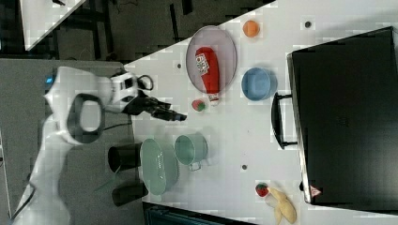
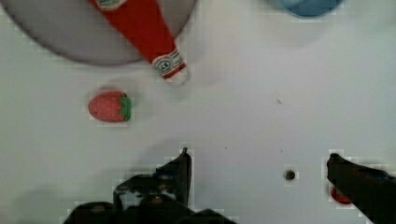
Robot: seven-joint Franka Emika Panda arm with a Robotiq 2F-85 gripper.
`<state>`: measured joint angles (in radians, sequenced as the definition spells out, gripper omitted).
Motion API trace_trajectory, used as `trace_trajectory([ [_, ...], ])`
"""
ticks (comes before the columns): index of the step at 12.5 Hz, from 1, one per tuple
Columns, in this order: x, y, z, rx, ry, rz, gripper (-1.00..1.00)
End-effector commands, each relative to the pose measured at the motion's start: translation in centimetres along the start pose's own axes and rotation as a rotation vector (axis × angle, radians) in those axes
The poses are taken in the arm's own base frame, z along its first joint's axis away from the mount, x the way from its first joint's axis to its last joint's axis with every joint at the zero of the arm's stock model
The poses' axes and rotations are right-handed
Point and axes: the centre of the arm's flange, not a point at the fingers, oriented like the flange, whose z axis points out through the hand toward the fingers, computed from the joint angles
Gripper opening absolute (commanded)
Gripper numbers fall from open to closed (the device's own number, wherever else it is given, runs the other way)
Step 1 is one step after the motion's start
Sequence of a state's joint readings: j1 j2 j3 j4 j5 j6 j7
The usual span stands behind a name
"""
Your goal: Pick ketchup from plate and place it on table.
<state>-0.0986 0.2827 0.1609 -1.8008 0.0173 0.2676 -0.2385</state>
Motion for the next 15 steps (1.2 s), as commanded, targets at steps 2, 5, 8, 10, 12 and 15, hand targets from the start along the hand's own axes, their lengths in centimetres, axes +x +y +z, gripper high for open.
trace_trajectory([
  [2, 1.5, -3.4, 1.8, 0.048, 0.100, -0.315, 1.00],
  [5, 3.7, -5.0, 6.1, 0.078, 0.135, -0.334, 1.00],
  [8, 5.6, -6.8, 9.8, 0.099, 0.181, -0.361, 1.00],
  [10, 6.9, -7.9, 11.6, 0.092, 0.232, -0.415, 1.00],
  [12, 8.0, -8.5, 13.4, 0.075, 0.268, -0.449, 1.00],
  [15, 9.3, -9.2, 15.8, 0.088, 0.320, -0.466, 1.00],
])
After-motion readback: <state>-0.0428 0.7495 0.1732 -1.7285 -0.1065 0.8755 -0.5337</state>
